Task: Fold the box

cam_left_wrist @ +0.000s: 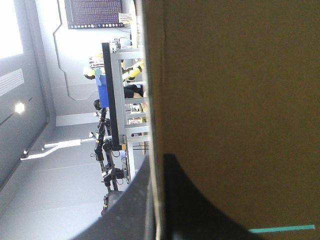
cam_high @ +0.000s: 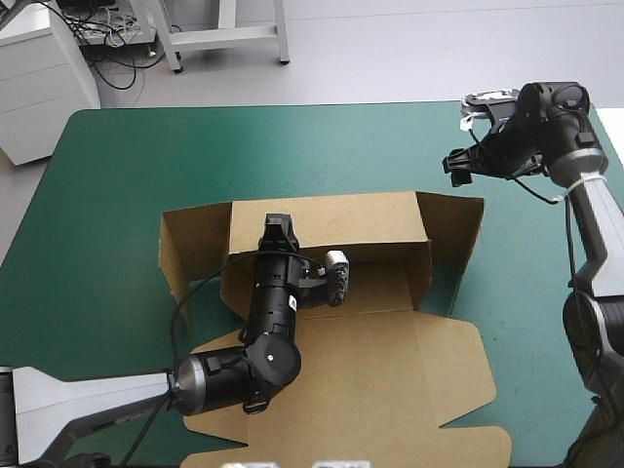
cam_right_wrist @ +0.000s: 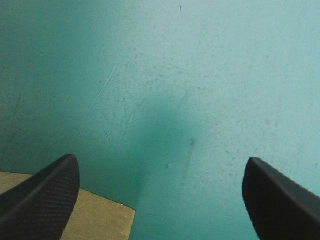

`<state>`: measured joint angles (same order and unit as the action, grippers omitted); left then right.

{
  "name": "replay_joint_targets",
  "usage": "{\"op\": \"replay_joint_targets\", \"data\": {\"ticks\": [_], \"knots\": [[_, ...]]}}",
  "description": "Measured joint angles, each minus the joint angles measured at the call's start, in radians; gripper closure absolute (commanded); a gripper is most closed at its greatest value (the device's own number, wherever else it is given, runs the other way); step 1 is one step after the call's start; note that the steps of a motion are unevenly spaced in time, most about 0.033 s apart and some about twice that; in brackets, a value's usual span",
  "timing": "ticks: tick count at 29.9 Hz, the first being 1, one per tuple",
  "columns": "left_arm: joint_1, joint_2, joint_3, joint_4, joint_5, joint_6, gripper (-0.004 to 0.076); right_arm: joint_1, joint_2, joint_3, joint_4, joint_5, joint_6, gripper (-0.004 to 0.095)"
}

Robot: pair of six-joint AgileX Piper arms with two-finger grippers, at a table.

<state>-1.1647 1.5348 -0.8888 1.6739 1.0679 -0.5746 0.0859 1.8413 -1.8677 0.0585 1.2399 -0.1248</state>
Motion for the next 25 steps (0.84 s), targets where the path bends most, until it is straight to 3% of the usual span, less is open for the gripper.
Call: {"op": "replay_joint_targets", "data": {"ticks": [12,18,25], "knots": [[0.0,0.0,0.0,0.001,-0.003,0.0,0.0756,-0.054,-0.099,0.176,0.052,0.0,-0.067,0.0093],[0.0,0.0,0.0,0.001,-0.005,0.0,0.0756,-0.166,-0.188,0.246,0.184,0.0,-0.204,0.0093],[0.0,0.0,0.0,0.006,-0.021,0.0,0.0756,-0.204,-0.24,0.356,0.262,0.0,-0.322,0.0096]]}}
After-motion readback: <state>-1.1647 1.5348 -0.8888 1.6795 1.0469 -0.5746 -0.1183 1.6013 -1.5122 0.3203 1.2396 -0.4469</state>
